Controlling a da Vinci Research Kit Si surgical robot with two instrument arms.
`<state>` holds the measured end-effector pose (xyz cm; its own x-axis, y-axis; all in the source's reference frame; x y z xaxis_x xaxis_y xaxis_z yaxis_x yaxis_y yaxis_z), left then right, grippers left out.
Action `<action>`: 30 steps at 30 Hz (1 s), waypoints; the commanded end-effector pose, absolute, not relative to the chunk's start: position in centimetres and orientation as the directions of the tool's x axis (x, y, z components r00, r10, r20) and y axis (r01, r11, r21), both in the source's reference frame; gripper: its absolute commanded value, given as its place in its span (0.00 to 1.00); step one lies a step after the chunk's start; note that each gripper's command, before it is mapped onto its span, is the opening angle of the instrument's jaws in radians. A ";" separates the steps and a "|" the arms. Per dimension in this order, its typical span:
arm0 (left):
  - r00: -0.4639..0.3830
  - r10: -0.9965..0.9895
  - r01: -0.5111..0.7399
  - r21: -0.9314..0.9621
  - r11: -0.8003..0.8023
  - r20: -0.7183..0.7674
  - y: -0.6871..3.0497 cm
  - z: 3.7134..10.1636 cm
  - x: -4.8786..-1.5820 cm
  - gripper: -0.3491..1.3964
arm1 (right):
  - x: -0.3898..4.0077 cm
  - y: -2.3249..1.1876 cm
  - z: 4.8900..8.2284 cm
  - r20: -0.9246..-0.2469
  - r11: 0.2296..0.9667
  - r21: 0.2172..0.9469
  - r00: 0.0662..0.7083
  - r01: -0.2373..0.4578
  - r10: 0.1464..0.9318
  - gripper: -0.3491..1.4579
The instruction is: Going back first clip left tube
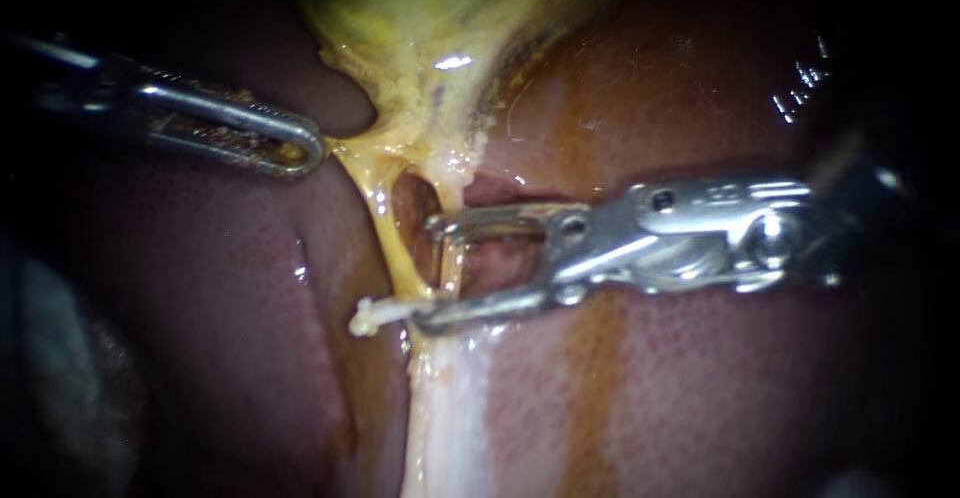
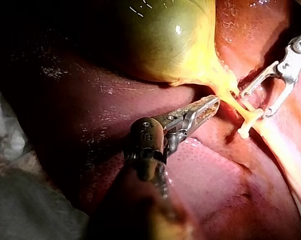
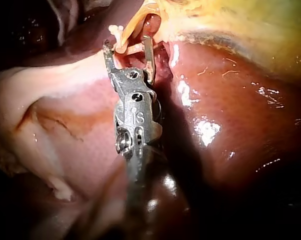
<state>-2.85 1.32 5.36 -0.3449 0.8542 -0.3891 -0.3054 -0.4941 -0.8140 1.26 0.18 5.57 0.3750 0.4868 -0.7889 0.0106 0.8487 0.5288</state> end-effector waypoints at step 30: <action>-0.340 0.851 -0.319 -0.802 -0.504 -0.400 1.25 5.67 -3.12 0.00 | 0.47 0.24 5.44 -0.796 0.855 0.518 0.373 0.016 0.476 0.47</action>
